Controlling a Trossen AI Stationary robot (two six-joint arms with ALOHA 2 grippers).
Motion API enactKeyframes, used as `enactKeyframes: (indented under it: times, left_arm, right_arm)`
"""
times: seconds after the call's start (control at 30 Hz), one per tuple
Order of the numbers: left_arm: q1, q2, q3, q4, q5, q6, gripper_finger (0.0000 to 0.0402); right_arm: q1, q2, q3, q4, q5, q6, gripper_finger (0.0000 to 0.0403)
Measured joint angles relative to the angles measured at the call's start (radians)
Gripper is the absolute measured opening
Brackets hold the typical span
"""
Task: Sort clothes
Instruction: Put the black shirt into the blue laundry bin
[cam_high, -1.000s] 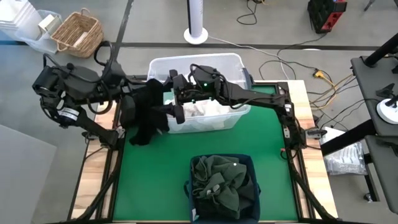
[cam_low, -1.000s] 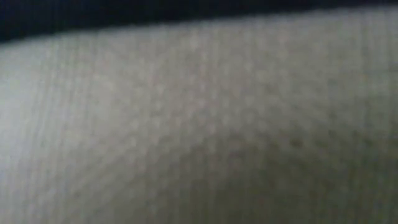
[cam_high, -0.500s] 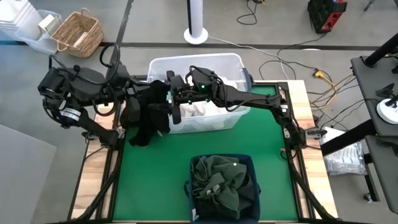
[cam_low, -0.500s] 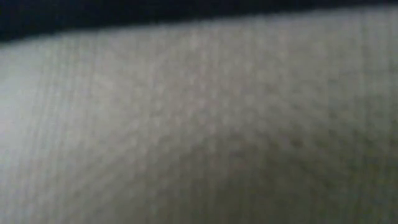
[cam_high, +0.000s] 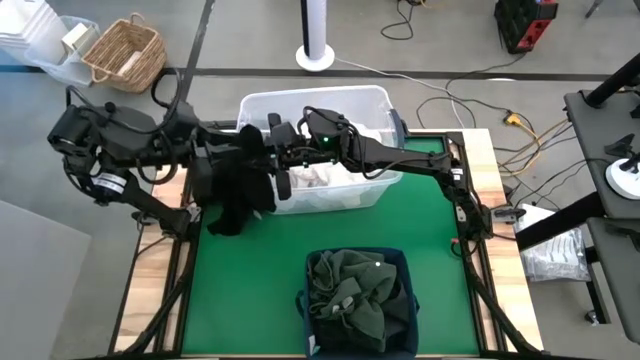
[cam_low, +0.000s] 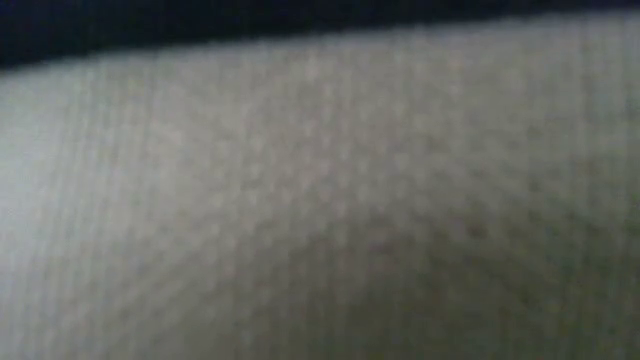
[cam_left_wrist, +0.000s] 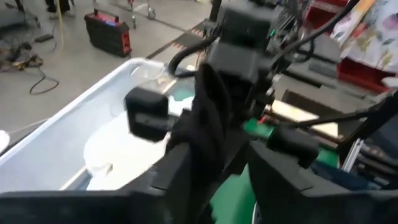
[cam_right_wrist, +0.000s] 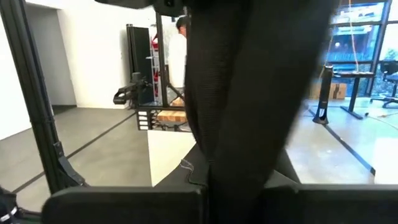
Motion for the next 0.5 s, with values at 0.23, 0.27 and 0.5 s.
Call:
enactKeyframes:
  times: [0.23,0.27,0.5]
  left_arm:
    - [0.0,-0.019,0.0,-0.122,0.002,-0.024,0.0219]
    - [0.0,-0.022,0.0,-0.131,0.007,-0.025,0.0227]
    - [0.0,-0.053,0.0,-0.132,0.016,0.013,0.0245]
  right_arm:
    - [0.0,-0.044,0.0,-0.062,-0.001,-0.031,0.001]
    - [0.0,-0.051,0.0,-0.076,-0.001,-0.038,0.0009]
    - [0.0,-0.113,0.0,-0.112,-0.011,-0.062,0.0009]
